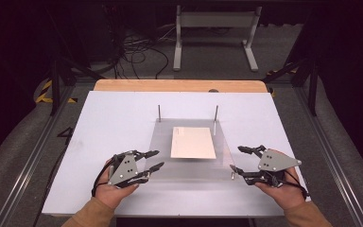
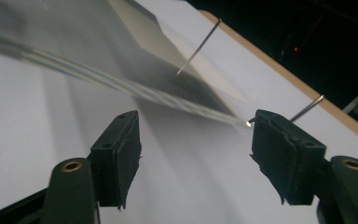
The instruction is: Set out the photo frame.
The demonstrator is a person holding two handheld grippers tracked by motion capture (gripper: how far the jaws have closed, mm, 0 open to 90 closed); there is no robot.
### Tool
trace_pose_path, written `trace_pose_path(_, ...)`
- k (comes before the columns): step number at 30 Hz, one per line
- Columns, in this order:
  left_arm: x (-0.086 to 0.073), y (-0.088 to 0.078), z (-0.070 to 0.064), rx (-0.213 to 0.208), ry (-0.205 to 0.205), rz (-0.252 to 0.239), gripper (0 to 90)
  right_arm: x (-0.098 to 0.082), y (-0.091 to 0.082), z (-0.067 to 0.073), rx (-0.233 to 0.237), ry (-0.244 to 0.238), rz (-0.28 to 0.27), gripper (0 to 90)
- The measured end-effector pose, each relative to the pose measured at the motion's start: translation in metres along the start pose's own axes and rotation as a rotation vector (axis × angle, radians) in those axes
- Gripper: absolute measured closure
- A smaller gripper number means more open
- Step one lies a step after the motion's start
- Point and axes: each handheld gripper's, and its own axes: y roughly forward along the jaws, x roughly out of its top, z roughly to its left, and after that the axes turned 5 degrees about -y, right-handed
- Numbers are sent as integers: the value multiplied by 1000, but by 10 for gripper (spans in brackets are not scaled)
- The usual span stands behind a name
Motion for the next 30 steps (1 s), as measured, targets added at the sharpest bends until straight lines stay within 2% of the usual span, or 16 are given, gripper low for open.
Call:
trace_pose_path(3, 0, 0, 1, -4, -5, -3, 580, 9, 7, 2, -19, -46, -31, 306)
trace_pose_path(5, 0, 0, 0, -4, -4, -2, 580, 14, 13, 5, -10, -61, -56, 317)
trace_pose_path(7, 0, 0, 0, -2, -4, -2, 580, 17, 20, 7, 15, -69, -63, 376)
trace_pose_path(10, 1, 0, 0, 2, 0, -1, 581, 18, 29, 9, 44, -60, -52, 528)
trace_pose_path(13, 3, 0, 1, 9, -4, -14, 592, 21, 31, 9, 16, -70, -75, 599)
trace_pose_path(14, 4, 0, 2, 9, -7, -12, 595, 23, 30, 10, -8, -100, -75, 624)
trace_pose_path(16, 6, 0, 3, 8, -4, -13, 599, 26, 30, 10, -22, -128, -63, 640)
trace_pose_path(22, 16, -2, 8, 30, 20, -36, 607, 33, 28, 5, -27, -108, -69, 649)
trace_pose_path(30, 33, -2, 16, 61, 55, -70, 617, 44, 23, -5, -69, -126, -94, 647)
